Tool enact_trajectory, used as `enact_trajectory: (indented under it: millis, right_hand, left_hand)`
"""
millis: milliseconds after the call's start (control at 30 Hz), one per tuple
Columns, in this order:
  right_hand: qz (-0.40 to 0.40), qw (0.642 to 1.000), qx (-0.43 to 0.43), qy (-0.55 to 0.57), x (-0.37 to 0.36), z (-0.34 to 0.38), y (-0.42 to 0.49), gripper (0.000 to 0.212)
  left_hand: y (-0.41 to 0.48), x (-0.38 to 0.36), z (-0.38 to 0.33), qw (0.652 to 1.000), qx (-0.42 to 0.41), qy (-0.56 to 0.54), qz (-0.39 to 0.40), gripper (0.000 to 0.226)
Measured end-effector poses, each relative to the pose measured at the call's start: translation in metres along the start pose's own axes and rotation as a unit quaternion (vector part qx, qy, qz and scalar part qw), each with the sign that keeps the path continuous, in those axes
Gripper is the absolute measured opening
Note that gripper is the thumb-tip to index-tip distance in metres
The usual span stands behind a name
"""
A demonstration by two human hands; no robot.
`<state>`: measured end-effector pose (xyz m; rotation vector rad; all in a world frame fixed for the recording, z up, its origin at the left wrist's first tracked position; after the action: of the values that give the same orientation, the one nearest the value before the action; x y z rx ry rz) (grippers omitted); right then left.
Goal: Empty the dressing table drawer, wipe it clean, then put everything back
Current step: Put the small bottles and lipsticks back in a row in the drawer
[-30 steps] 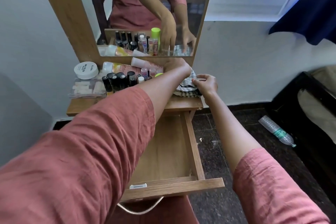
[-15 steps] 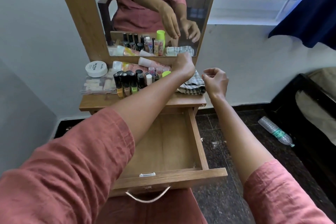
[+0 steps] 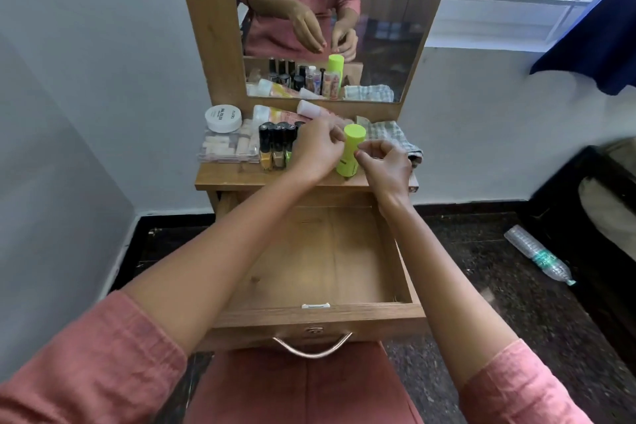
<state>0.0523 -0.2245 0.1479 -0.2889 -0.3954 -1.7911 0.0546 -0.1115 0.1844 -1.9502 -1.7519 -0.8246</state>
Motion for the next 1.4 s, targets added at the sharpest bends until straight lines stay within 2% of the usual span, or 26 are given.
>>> enact_trajectory:
  millis: [367,500,600,700,867,1000,1133,1267,1400]
  right_hand:
    - [-0.016,1.000,0.011,0.004,-0.004,-0.001,0.001,0.017]
    - [-0.013,0.999,0.025,-0.034,0.001,0.000,0.009,0.034]
    - [0.030,0.995,0.047,-0.089,0.003,0.000,0.017,0.055]
    - [0.069,0.986,0.081,-0.124,0.005,0.004,0.023,0.062]
    - [0.110,0.972,0.116,-0.172,0.004,0.006,0.029,0.055]
    - [0.100,0.974,0.122,-0.165,0.003,0.008,0.032,0.043]
    - [0.099,0.975,0.124,-0.153,0.005,0.009,0.033,0.042]
    - [0.096,0.977,0.120,-0.147,0.006,0.006,0.034,0.045]
    - [0.098,0.982,0.107,-0.125,0.008,0.005,0.034,0.047]
  left_hand:
    - [-0.009,0.039,0.040,0.997,0.017,-0.045,-0.055,0.018]
    - [-0.001,0.042,0.049,0.996,0.013,-0.056,-0.070,0.020]
    - [0.005,0.037,0.051,0.997,0.006,-0.052,-0.061,0.021]
    - [0.012,0.028,0.049,0.998,-0.004,-0.037,-0.054,0.025]
    - [0.022,0.022,0.046,0.999,-0.033,-0.007,-0.037,0.029]
    - [0.029,0.017,0.035,0.994,-0.082,0.068,-0.004,0.029]
    - [0.036,0.013,0.028,0.986,-0.122,0.113,0.000,0.024]
    - [0.037,0.021,0.030,0.986,-0.130,0.095,-0.027,0.021]
    - [0.029,0.048,0.047,0.993,-0.084,0.033,-0.077,0.021]
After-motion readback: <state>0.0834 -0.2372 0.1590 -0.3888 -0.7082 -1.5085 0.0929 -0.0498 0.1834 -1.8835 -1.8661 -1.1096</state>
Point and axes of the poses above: each hand's wrist, its own y-axis towards the middle knuckle, its own x-axis out of the back of the hand, z = x × y, the point moved 1 cm from there along y, towards the middle knuckle, and after that the axes turned 9 degrees about z, right-handed, at the moved point
